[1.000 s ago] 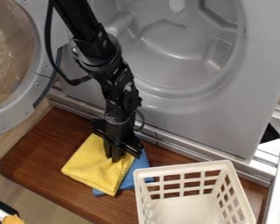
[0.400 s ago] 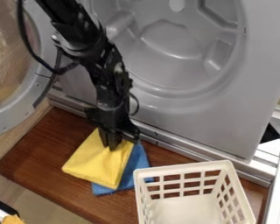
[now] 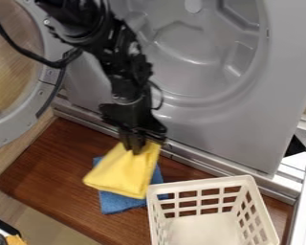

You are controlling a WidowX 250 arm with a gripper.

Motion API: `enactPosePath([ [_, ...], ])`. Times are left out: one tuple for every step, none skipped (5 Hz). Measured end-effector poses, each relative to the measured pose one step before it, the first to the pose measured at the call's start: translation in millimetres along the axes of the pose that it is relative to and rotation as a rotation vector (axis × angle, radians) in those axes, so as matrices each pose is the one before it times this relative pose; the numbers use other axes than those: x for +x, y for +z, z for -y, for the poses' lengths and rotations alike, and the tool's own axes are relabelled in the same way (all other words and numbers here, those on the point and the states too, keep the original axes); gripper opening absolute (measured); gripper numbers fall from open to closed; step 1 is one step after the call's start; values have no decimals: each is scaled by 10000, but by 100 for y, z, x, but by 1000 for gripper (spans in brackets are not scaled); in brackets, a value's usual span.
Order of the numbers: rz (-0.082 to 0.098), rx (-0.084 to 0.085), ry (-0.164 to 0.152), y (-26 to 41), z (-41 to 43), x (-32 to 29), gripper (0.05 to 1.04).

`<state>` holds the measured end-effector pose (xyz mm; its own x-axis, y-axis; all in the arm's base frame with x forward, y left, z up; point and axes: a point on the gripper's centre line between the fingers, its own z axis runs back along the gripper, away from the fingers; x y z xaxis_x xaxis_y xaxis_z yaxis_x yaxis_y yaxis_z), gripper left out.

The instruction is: Put the yellow cloth in the white basket

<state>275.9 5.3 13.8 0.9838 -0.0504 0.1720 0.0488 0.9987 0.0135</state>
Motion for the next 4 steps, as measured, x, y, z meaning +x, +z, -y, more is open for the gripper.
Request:
enactPosePath([
  [-124, -20, 86, 899, 2873, -163, 54],
  [72, -64, 18, 923, 2910, -101, 54],
  [189, -13, -380, 712, 3524, -297, 54],
  [232, -50, -514, 501, 3337, -71, 54],
])
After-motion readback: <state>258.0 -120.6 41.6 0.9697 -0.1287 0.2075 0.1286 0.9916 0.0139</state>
